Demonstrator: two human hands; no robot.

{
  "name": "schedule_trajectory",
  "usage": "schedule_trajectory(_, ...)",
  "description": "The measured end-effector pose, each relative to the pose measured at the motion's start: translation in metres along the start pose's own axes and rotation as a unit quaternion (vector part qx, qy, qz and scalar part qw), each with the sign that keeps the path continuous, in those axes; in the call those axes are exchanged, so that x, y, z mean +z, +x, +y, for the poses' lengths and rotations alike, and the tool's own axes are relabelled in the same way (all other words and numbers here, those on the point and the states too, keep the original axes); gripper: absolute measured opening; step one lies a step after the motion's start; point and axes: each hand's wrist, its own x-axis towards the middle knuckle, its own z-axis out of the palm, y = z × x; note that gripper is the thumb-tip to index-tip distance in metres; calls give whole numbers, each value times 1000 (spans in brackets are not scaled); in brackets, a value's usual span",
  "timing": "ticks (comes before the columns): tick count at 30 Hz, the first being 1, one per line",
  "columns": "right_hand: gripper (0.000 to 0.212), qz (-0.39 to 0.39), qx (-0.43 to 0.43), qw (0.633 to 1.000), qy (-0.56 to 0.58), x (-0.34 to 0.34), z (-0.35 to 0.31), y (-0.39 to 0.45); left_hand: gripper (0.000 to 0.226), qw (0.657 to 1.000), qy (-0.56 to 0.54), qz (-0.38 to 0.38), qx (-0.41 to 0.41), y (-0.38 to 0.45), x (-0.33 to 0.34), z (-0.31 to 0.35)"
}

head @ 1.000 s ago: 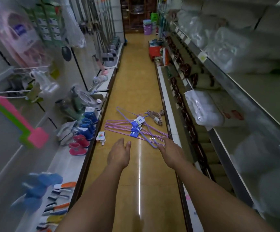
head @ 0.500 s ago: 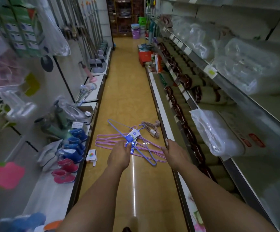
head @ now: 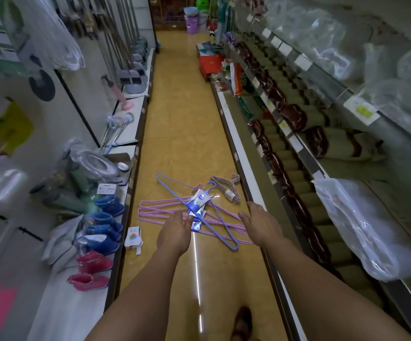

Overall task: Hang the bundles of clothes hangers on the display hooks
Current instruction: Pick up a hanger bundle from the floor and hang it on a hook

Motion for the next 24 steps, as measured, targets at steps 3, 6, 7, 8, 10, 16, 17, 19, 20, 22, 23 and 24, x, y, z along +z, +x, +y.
schedule_trajectory(3,54,-4,-10,1000,3,-3,-5,39,51,1000,11,-1,-5,37,2,4)
schedule_trajectory(6,53,-16,-19,1000,4,-9,-9,83,49,1000,19,3,-13,76,1,11)
schedule_trajectory(7,51,-20,-20,1000,-2,-11,-10,100,49,1000,20,4,-17,89,1,15)
schedule_trajectory(8,50,-19,-25,1000,-4,-13,-11,121,48,1000,18,6,-20,107,1,20)
schedule_trajectory(10,47,-17,-32,999,0,-20,-14,154,47,1000,12,7,-25,136,1,30)
schedule_trajectory(16,42,-39,-68,997,-14,-32,-17,245,55,998,-7,-5,-66,230,27,45)
schedule_trajectory(17,42,-42,-67,997,-14,-29,-14,258,56,998,-5,-7,-69,241,33,45)
schedule_trajectory(19,42,-48,-64,997,0,-21,-9,285,55,997,0,-11,-74,264,47,43)
schedule_trajectory(20,42,-51,-62,997,4,-16,-7,295,55,997,2,-11,-77,271,51,40)
schedule_trajectory(22,45,-61,-56,997,1,0,-2,320,53,997,6,-9,-83,290,63,32)
schedule_trajectory(23,46,-67,-50,997,0,11,2,333,52,996,9,-13,-86,301,71,26)
schedule_trajectory(24,47,-73,-45,996,-2,21,5,345,51,996,13,-17,-87,312,78,20)
